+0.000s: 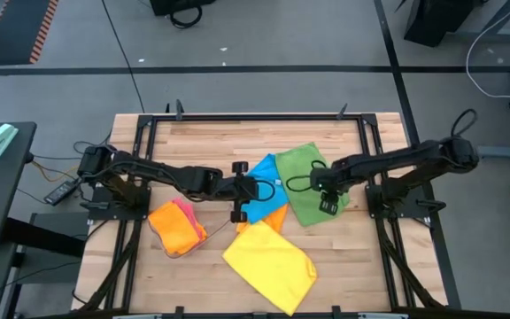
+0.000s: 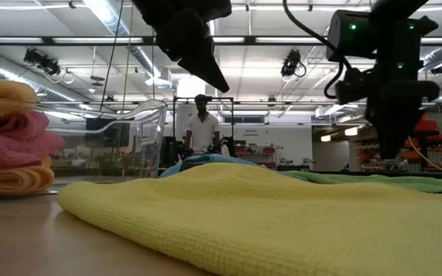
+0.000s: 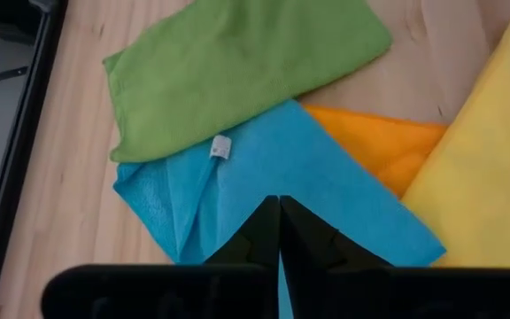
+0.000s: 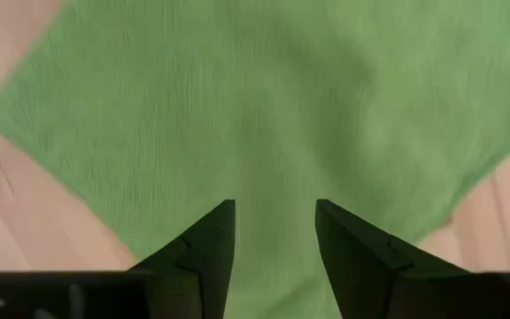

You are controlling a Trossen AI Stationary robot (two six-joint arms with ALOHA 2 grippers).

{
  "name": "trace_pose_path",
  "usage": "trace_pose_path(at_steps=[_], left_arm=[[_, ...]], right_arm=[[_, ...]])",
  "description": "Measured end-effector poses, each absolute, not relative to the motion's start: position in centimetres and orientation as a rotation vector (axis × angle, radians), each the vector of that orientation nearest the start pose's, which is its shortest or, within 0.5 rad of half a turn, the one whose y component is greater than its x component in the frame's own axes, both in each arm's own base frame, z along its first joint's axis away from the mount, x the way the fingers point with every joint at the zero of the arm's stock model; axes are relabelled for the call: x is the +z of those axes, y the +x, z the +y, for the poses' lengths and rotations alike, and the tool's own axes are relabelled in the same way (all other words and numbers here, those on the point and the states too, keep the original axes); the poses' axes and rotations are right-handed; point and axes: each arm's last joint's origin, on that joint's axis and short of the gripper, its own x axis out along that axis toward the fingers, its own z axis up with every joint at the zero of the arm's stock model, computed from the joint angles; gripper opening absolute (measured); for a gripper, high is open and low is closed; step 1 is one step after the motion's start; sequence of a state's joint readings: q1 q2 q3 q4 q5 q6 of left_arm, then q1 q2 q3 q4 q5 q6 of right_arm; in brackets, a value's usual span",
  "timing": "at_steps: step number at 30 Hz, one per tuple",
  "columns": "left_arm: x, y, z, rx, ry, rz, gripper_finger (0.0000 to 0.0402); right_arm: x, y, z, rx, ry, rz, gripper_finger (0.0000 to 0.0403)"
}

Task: Fold microfiber towels
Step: Fold the green microfiber cloth

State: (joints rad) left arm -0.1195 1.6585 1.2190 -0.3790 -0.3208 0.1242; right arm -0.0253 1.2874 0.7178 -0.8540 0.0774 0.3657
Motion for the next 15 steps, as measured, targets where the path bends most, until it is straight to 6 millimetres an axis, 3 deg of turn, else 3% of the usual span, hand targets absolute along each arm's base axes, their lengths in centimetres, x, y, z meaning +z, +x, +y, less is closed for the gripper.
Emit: trace_pose_path(at_steps=[3,9,12,15], left_arm=[[24.8,35.6,-3.2,0.147,0.29,0.791,0.0013],[24.9,35.7,-2.6,0.153,0.308,0.791,0.0024],[24.9,35.7,-2.1,0.157,0.322,0.791,0.0026],[24.9,35.8,-1.7,0.166,0.322,0.788,0.0022]], right_arm=[[17.2,20.0,-0.7,-0.376,0.295,1.371,0.0165],[15.6,21.0,-1.2,-0.492,0.378,1.166,0.0165],[15.4,20.9,-2.1,-0.555,0.372,1.158,0.0165],[15.3,20.9,-2.7,-0.478,0.264,1.181,0.0165]])
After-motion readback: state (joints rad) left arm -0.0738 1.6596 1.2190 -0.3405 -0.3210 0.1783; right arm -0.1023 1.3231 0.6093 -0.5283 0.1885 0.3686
